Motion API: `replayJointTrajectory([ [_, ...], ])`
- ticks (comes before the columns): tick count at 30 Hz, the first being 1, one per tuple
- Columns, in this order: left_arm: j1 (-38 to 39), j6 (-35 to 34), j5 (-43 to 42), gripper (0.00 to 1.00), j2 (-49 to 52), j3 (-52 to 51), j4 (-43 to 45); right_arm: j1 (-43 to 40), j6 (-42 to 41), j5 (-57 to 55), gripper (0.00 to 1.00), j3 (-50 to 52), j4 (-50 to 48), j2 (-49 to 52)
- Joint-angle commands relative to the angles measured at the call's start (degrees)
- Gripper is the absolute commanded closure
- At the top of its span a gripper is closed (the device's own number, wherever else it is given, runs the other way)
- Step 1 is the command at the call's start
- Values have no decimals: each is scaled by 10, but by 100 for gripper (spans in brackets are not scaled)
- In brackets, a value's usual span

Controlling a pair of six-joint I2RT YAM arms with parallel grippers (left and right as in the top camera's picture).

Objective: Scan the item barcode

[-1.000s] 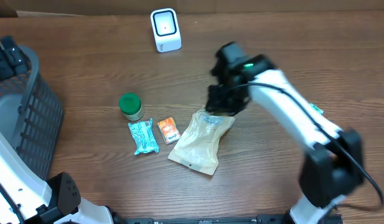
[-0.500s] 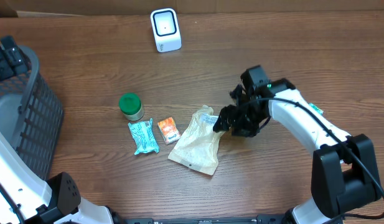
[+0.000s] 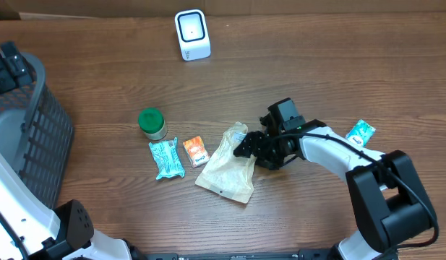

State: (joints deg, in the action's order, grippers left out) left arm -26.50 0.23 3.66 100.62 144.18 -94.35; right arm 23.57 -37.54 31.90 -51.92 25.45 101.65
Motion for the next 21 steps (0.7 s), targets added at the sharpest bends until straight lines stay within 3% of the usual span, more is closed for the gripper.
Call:
replayJointTrajectory([
  [1,1,9,-3,0,-6,10,0,5,-73,-22,41,5,-14,10],
  [3,1,9,-3,0,-6,10,0,5,-77,-27,59,5,-14,10],
  [5,1,9,-3,1,-6,10,0,4,-77,-27,86,5,-14,10],
  [7,1,9,-3,0,-6,10,0,4,-76,-27,96,4,-15,8],
  [14,1,9,-3,0,-6,10,0,4,8,-61,96,-40,33,-42],
  [21,1,9,-3,1,-6,10,0,14,96,-317,96,-197,296,-100],
])
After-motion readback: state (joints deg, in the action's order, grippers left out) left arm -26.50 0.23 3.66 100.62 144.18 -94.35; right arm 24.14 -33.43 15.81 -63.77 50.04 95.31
